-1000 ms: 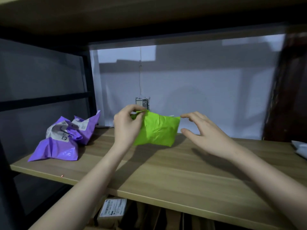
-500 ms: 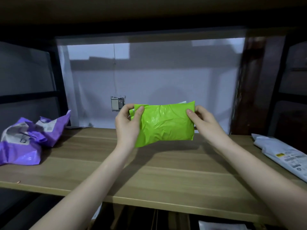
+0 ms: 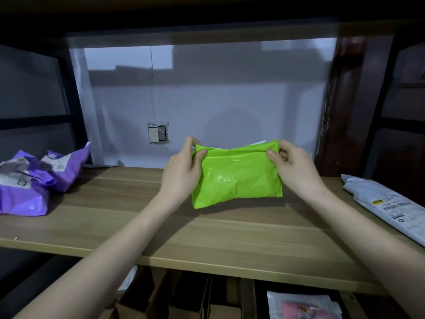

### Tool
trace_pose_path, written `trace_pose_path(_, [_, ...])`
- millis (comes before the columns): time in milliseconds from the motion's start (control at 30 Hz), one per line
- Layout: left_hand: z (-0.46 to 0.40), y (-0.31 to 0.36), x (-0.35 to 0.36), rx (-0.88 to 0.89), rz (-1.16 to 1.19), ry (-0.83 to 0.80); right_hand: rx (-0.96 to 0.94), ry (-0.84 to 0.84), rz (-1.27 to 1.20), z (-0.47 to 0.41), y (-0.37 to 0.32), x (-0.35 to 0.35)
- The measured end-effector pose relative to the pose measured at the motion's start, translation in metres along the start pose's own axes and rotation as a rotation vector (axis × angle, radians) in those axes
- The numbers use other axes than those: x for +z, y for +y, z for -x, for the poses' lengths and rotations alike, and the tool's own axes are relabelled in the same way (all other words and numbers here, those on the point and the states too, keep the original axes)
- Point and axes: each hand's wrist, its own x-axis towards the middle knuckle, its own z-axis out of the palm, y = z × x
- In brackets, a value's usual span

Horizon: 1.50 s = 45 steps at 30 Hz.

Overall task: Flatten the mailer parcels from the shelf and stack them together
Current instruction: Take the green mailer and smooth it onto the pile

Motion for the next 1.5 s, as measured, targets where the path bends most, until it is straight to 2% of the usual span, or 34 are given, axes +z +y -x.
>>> trace_pose_path(133, [-0.009,-0.008,-0.007,-0.141,0.453,-0.222,0.03,-0.18,-0.085,0.005,0.01,-0.022])
trace_pose_path(233, [0.0,-0.003,-0.014,-0.145,0.558,-0.391,0.033,-0.318,-0.041,0.022,0.015,-0.034])
trace_pose_path(367, [0.018,0.003,-0.024,-0.171,0.635,-0.654,0.062,-0.609,0.002,0.044,0.013,-0.046])
trace_pose_path(433, [0.02,0.006,-0.023,-0.172,0.564,-0.648,0.082,-0.631,-0.006,0.049,0.008,-0.049])
trace_pose_path(533, [0.016,0.014,-0.012,-0.117,0.343,-0.495,0.059,-0.418,0.092,0.046,0.004,-0.044])
trace_pose_path(600, [0.011,0.02,-0.001,-0.075,0.184,-0.451,0.024,-0.319,0.17,0.043,-0.001,-0.033])
trace_pose_path(667, [0.006,0.021,0.015,-0.027,0.009,-0.542,-0.025,-0.347,0.221,0.04,-0.006,-0.016])
trace_pose_path(767, [0.01,0.017,0.037,0.069,-0.169,-0.799,-0.078,-0.521,0.315,0.037,-0.009,0.016])
trace_pose_path(900, [0.022,0.006,0.046,0.034,-0.132,-0.99,-0.009,-0.729,0.386,0.043,0.002,0.04])
trace_pose_path(1000, [0.027,0.003,0.046,0.013,-0.185,-1.028,0.041,-0.812,0.479,0.046,0.0,0.035])
trace_pose_path(1267, [0.03,0.01,0.044,-0.062,-0.187,-1.055,0.071,-0.857,0.514,0.045,-0.007,0.033])
trace_pose_path(1500, [0.031,0.01,0.046,-0.059,-0.203,-1.072,0.071,-0.908,0.538,0.044,-0.009,0.031])
